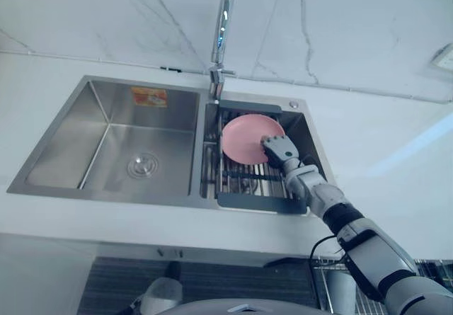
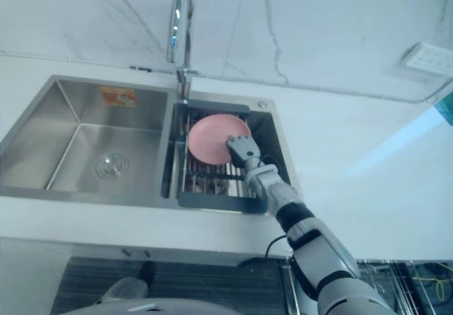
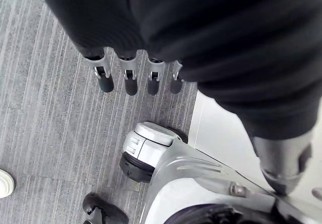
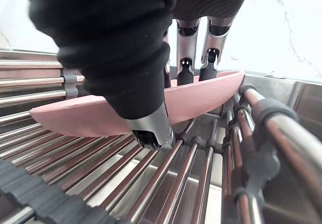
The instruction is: Walk over to the sink, pick up the cup, carry it to the dishwasher, place the cup inside the dishwasher, then close the dishwasher door
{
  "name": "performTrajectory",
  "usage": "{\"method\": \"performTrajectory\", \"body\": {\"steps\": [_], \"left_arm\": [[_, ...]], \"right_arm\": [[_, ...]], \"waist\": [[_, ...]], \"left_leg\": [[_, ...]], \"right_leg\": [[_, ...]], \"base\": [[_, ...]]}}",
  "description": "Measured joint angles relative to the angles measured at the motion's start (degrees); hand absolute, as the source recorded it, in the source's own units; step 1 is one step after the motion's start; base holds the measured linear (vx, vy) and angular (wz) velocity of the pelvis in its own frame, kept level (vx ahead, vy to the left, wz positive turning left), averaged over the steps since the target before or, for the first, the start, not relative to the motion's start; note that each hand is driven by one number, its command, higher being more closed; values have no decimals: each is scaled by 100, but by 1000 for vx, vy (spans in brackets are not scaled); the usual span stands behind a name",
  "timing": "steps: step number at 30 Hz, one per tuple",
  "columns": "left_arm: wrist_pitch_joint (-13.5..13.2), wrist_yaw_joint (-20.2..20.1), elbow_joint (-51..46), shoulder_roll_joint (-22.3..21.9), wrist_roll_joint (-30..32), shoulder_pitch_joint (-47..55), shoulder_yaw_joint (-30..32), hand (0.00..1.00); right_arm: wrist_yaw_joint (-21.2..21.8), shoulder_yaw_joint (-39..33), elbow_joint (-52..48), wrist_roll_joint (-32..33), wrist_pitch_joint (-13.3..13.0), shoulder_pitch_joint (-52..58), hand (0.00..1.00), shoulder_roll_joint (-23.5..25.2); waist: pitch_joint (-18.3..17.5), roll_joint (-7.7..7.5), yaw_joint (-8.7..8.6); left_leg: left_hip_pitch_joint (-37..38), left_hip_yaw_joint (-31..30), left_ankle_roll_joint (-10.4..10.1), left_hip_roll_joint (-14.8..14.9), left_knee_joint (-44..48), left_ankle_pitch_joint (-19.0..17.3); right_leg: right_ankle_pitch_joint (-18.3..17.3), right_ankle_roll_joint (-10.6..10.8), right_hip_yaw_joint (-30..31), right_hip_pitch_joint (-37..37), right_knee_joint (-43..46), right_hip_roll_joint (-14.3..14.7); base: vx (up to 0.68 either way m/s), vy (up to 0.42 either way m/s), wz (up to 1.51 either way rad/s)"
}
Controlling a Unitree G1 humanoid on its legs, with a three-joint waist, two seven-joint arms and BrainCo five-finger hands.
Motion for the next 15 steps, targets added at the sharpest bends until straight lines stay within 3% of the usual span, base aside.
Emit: {"method": "performTrajectory", "body": {"steps": [8, 15], "left_arm": [[-49, -5, 2, -3, 56, 4, 57, 0], [-62, -14, -4, -16, 58, 4, 121, 0]], "right_arm": [[-404, -15, -6, -226, -156, 3, 100, -69], [-408, -74, -234, -462, -252, -35, 100, -321]], "waist": [[13, -20, -25], [14, -18, -45]], "left_leg": [[-3, 2, 1, 0, 0, -13], [-35, 3, 1, 0, 1, -16]], "right_leg": [[5, 8, 1, -2, -1, -1], [13, 23, 1, -33, -9, -3]], "base": [[0, 0, 0], [0, 0, 0]]}}
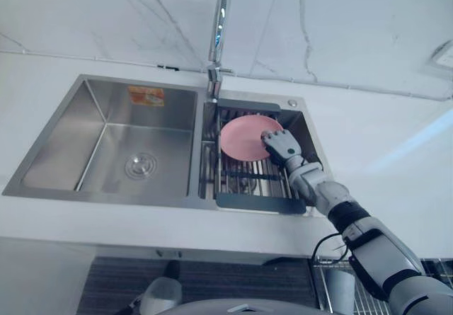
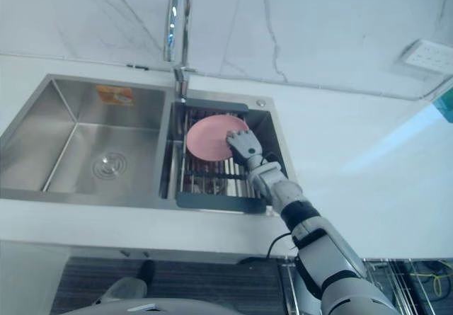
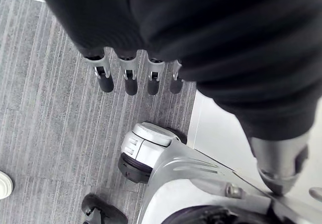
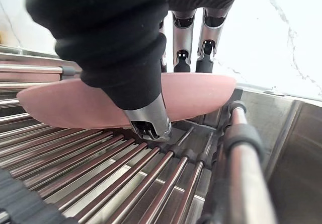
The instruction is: Walk over to the sink, pick up the cup, carry it to the dishwasher, place the cup inside the dishwasher, then close the dishwasher door
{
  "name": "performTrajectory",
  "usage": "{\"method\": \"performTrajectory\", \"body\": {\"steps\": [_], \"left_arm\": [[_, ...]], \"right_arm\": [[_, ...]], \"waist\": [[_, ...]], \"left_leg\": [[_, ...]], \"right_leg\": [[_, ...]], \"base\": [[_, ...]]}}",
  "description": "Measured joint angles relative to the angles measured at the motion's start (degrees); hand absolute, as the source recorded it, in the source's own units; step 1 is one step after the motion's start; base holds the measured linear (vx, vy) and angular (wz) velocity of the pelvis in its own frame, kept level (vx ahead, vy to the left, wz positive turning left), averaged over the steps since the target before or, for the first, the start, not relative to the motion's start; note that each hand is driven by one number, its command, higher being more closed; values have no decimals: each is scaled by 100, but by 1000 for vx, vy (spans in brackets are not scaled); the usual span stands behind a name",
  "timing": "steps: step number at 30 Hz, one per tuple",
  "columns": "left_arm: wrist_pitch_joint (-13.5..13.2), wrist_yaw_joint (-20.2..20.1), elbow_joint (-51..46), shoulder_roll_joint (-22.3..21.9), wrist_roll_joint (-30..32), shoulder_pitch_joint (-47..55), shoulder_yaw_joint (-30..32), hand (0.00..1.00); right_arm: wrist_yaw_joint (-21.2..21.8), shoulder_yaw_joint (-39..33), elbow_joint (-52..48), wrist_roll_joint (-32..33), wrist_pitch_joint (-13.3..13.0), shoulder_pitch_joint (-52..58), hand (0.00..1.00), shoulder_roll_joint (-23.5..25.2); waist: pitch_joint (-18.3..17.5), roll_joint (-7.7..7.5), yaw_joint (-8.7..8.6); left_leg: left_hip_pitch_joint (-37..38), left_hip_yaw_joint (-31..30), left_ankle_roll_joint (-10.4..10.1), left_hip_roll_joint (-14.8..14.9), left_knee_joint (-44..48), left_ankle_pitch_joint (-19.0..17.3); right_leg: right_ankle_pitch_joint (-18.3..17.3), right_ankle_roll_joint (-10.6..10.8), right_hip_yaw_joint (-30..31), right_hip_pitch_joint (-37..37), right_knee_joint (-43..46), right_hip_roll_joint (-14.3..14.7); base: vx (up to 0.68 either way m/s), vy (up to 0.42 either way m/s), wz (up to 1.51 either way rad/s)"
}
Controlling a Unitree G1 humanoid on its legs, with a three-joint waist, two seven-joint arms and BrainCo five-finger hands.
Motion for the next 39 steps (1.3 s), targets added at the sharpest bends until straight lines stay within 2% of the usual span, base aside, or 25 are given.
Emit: {"method": "performTrajectory", "body": {"steps": [9, 14, 19, 25, 29, 32, 36, 39], "left_arm": [[-3, -2, 0, -49, 39, 42, 75, 0], [-9, 0, 1, -84, 40, 78, 113, 0], [3, 2, 19, -100, 44, 89, 109, 0], [3, 7, 66, -98, 46, 90, 105, 0], [2, 6, 65, -105, 47, 98, 94, 0], [16, 4, 64, -94, 95, 146, 82, 0], [71, 1, 84, -35, 171, 173, -25, 0], [129, 4, 117, 26, 311, 206, -81, 0]], "right_arm": [[-5, -131, -348, -200, -232, -235, 100, -466], [-18, -194, -578, -200, -271, -300, 100, -840], [-231, -610, -848, -197, -378, -434, 100, -1131], [-242, -675, -1025, -200, -410, -433, 100, -1292], [-235, -1129, -1183, -191, -368, -431, 100, -1318], [-197, -1387, -1575, -111, -337, -393, 100, -1419], [58, -2081, -2085, 366, -247, 145, 100, -1865], [77, -2581, -2136, 604, -180, 584, 100, -2140]], "waist": [[5, 16, -109], [9, 38, -171], [-21, 106, -256], [-23, 108, -303], [-26, 107, -278], [-31, 101, -400], [-85, 55, -541], [-127, -2, -658]], "left_leg": [[30, 79, -4, 32, 1, -1], [36, 197, -6, 42, 1, -4], [61, 380, -2, 74, 1, -17], [99, 452, 9, 118, 0, -12], [108, 595, 13, 160, 2, -11], [193, 775, 18, 166, 2, -41], [203, 1094, 31, 190, 2, -64], [282, 1335, 53, 201, 2, -96]], "right_leg": [[12, 12, 72, -20, -3, -3], [61, 13, 214, -91, -14, -1], [105, -7, 403, -179, -28, 8], [119, -22, 491, -188, -38, 41], [158, -30, 643, -273, -40, 46], [226, -14, 823, -285, -87, 33], [316, -9, 1150, -486, -76, 38], [350, 8, 1404, -613, -24, 34]], "base": [[0, 0, -3], [-13, 9, -14], [-17, 11, -19], [-7, -3, -7], [-13, -1, -17], [-6, 18, -30], [-28, 33, -41], [-41, 35, -42]]}}
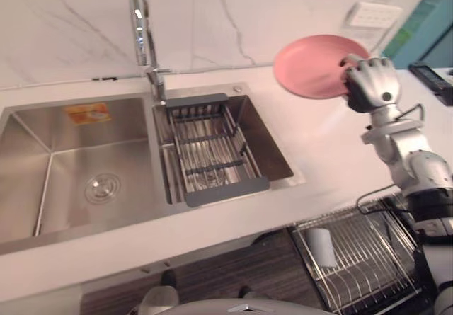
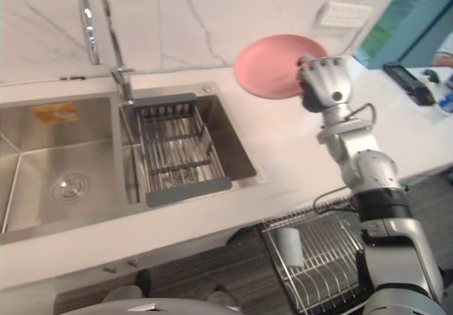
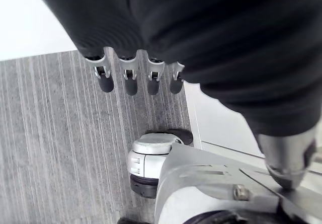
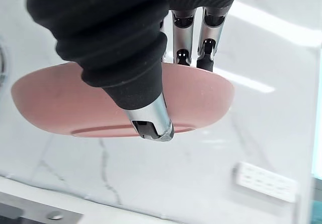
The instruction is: Walk over to the sink, pick up the cup, carry it to the dishwasher, place the cup inside the dishwasher, then close the dishwasher door
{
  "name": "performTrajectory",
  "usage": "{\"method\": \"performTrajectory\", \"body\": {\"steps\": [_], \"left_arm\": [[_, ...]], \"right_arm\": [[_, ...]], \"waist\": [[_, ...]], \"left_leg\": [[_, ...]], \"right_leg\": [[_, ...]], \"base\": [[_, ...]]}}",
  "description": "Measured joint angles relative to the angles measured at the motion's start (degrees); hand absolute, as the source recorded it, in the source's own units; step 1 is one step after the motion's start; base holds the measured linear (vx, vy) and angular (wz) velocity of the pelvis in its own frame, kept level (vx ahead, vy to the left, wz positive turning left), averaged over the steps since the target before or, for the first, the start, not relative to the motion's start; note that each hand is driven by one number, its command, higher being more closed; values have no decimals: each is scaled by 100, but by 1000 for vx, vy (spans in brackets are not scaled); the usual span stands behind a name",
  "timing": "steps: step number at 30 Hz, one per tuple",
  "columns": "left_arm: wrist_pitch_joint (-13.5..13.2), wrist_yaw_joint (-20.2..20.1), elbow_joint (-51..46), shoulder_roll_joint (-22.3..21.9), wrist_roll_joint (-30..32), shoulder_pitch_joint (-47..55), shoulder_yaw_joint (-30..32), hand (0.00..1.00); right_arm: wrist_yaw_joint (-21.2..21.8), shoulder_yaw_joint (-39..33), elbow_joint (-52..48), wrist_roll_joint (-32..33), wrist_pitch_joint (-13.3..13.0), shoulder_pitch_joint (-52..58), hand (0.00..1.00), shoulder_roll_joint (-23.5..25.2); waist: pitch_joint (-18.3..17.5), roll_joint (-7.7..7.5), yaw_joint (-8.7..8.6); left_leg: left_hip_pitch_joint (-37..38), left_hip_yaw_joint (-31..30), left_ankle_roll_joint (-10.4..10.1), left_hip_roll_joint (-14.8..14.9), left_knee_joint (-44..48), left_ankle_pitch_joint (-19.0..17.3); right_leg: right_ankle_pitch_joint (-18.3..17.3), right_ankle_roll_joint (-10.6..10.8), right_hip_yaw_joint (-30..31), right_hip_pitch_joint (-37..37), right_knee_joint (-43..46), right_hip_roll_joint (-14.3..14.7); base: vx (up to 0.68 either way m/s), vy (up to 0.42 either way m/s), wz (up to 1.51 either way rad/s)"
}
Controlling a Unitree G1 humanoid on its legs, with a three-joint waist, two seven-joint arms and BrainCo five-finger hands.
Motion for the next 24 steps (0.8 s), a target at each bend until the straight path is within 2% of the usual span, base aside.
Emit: {"method": "performTrajectory", "body": {"steps": [4, 8, 11, 15, 18, 22, 24], "left_arm": [[53, 2, 101, 105, 79, 17, -15, 0], [183, 6, 107, 279, 77, 77, -8, 0], [325, 12, 122, 339, 67, 93, 51, 0], [395, 57, 206, 329, -132, 94, 116, 0], [457, 155, 250, 288, -456, 133, 197, 0], [491, 280, 263, 202, -1025, 252, 381, 0], [502, 314, 243, 176, -1332, 310, 430, 0]], "right_arm": [[2, -530, -113, 224, 75, 530, 100, -128], [9, -732, -573, 449, 86, 1113, 100, -207], [125, -733, -869, 640, 95, 1279, 100, -232], [130, -734, -896, 794, 198, 1284, 100, -270], [124, -929, -891, 905, 334, 1485, 100, -294], [113, -1184, -876, 1064, 529, 1811, 100, -294], [79, -1192, -878, 1115, 561, 1944, 100, -293]], "waist": [[-105, -144, -116], [-220, -398, -211], [-317, -514, -237], [-327, -535, -270], [-360, -580, -318], [-399, -621, -396], [-403, -633, -379]], "left_leg": [[11, 344, -23, 18, 2, -64], [57, 888, -26, 62, 4, -138], [129, 1322, -80, 132, 5, -216], [248, 1779, -151, 223, 28, -328], [294, 2044, -185, 237, 40, -417], [312, 2116, -229, 250, 65, -514], [151, 2108, -263, 375, 560, -809]], "right_leg": [[-38, 54, 358, -296, 116, 0], [13, -7, 511, -687, 231, -57], [180, -255, 472, -905, 217, -65], [353, -871, 324, -1095, 163, -10], [454, -1033, 330, -1231, 147, 3], [483, -1055, 315, -1260, 173, 19], [487, -1049, 272, -1250, 216, 25]], "base": [[-46, 51, -53], [-38, 47, -71], [-20, 23, -83], [6, 5, -73], [50, 2, -56], [71, -16, -15], [57, -16, -1]]}}
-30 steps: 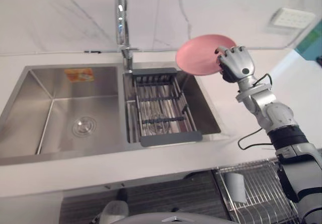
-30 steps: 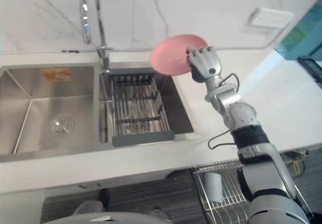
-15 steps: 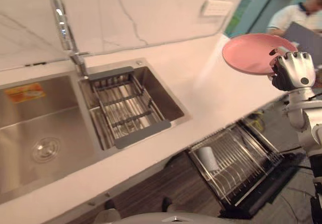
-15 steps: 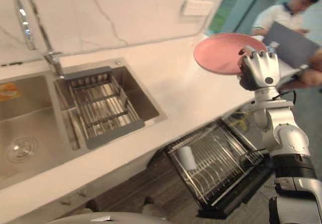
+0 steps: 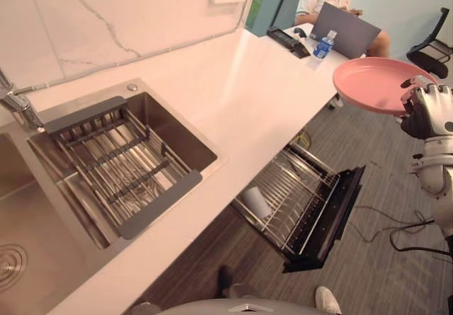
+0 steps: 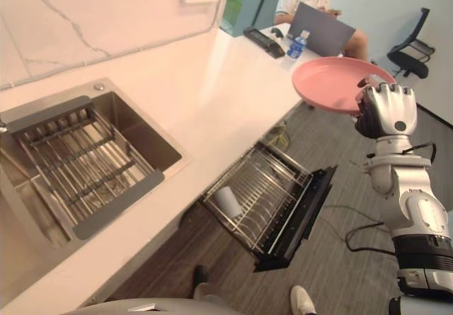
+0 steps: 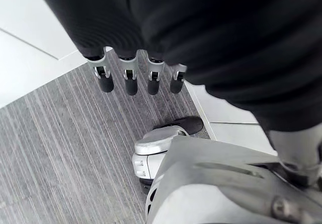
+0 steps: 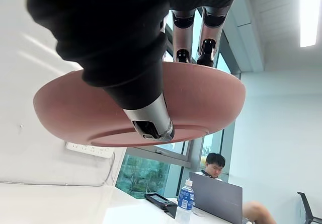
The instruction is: Walk over to the sink, pick up the cup, carry it to the dishwasher, place the cup inside the dishwasher, then close the dishwasher door
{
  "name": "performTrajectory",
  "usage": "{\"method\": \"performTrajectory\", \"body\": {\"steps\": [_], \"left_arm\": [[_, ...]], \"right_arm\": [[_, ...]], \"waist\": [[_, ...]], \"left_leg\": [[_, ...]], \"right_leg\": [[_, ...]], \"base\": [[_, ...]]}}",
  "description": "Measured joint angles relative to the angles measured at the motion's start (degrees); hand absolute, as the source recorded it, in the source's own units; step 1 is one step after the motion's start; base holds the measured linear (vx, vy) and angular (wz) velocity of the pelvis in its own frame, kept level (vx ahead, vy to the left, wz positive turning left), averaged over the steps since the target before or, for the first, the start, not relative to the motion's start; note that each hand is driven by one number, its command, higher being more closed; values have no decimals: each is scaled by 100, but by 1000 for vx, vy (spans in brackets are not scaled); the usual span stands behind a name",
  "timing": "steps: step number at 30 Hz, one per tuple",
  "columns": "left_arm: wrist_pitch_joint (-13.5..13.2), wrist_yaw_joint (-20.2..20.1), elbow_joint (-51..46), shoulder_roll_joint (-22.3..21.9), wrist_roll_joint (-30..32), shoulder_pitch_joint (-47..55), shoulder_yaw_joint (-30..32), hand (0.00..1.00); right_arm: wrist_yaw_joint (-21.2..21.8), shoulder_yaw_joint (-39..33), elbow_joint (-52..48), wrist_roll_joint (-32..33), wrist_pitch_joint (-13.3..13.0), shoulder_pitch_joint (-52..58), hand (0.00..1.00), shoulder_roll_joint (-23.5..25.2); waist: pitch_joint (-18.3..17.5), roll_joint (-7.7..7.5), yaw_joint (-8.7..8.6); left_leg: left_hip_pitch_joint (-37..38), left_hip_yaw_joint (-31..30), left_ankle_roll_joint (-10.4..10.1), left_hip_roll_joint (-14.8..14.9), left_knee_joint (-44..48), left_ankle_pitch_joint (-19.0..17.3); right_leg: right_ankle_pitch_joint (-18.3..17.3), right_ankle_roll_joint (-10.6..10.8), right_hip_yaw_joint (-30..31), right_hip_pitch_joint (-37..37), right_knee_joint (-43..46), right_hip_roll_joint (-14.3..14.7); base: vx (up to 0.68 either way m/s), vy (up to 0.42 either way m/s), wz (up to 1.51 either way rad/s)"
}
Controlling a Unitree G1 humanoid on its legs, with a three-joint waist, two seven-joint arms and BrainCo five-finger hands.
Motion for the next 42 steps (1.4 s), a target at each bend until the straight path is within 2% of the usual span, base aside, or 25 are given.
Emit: {"method": "performTrajectory", "body": {"steps": [2, 4, 7, 12, 16, 18, 24, 26, 29, 37, 38, 42], "left_arm": [[79, 52, -48, 49, -21, -33, 3, 0], [107, 68, -74, 57, -71, -76, 71, 0], [158, 78, -110, 22, -116, -129, 88, 0], [165, 75, -131, -46, -189, -170, 93, 0], [169, 77, -131, -111, -188, -172, 98, 0], [176, 76, -131, -125, -188, -196, 99, 0], [202, 74, -134, -116, -196, -229, 98, 0], [205, 72, -136, -119, -195, -252, 95, 0], [206, 71, -138, -126, -196, -346, 95, 0], [206, 56, -175, -79, -195, -527, 83, 0], [211, 56, -196, -88, -195, -575, 71, 0], [255, 59, -271, -127, -190, -586, 31, 0]], "right_arm": [[-25, -3, 4, 1, -11, 82, 100, 3], [-88, -42, 9, 8, -28, 158, 100, 4], [-169, -483, 109, 76, -31, 489, 100, 80], [-265, -698, 431, 230, -3, 935, 100, 374], [-267, -710, 482, 231, 28, 1258, 100, 796], [-263, -710, 614, 232, 28, 1391, 100, 1104], [-258, -719, 926, 229, 94, 1543, 100, 1608], [-259, -718, 926, 228, 80, 1551, 100, 1696], [-259, -717, 928, 227, 82, 1545, 100, 1780], [-254, -588, 1141, 218, 87, 1295, 100, 2099], [-240, -551, 1141, 216, 90, 1286, 100, 2117], [-204, -118, 1328, 213, 116, 1094, 100, 2152]], "waist": [[12, -36, -17], [23, 5, -8], [75, 141, -40], [66, 318, -26], [72, 395, -74], [95, 418, -88], [118, 436, -144], [134, 462, -141], [232, 504, -47], [480, 499, 35], [528, 521, 100], [595, 605, 164]], "left_leg": [[-203, -46, -39, 139, 369, -160], [-363, -129, -66, 289, 770, -365], [-585, -322, -63, 484, 1307, -592], [-889, -395, -17, 715, 1861, -841], [-954, -369, -14, 682, 1847, -839], [-980, -407, -13, 662, 1845, -838], [-1104, -621, 35, 605, 1954, -838], [-1163, -675, 73, 609, 2026, -863], [-1170, -694, 126, 597, 2075, -899], [-1363, -1011, 160, 564, 2248, -989], [-1370, -1052, 153, 553, 2252, -985], [-1399, -1200, 93, 565, 2250, -988]], "right_leg": [[24, 37, -139, -12, 3, 29], [2, 47, -146, -12, 8, 97], [-77, 54, -263, -12, 80, 168], [-100, 88, -432, -68, 125, 225], [-179, -27, -440, -186, 98, 203], [-186, -25, -448, -215, 110, 187], [-191, -18, -519, -233, 207, 147], [-193, -14, -540, -230, 229, 141], [-209, 10, -565, -225, 289, 92], [-236, 191, -733, -233, 493, 33], [-166, 335, -757, -234, 550, -4], [-238, 545, -886, -230, 717, -20]], "base": [[13, -42, 7], [-32, -51, -4], [-76, -32, 1], [-104, 0, -17], [-78, 23, -22], [-26, 0, -15], [5, -10, 14], [28, -6, 13], [31, 1, 6], [62, -18, 23], [77, -53, 20], [40, -47, 14]]}}
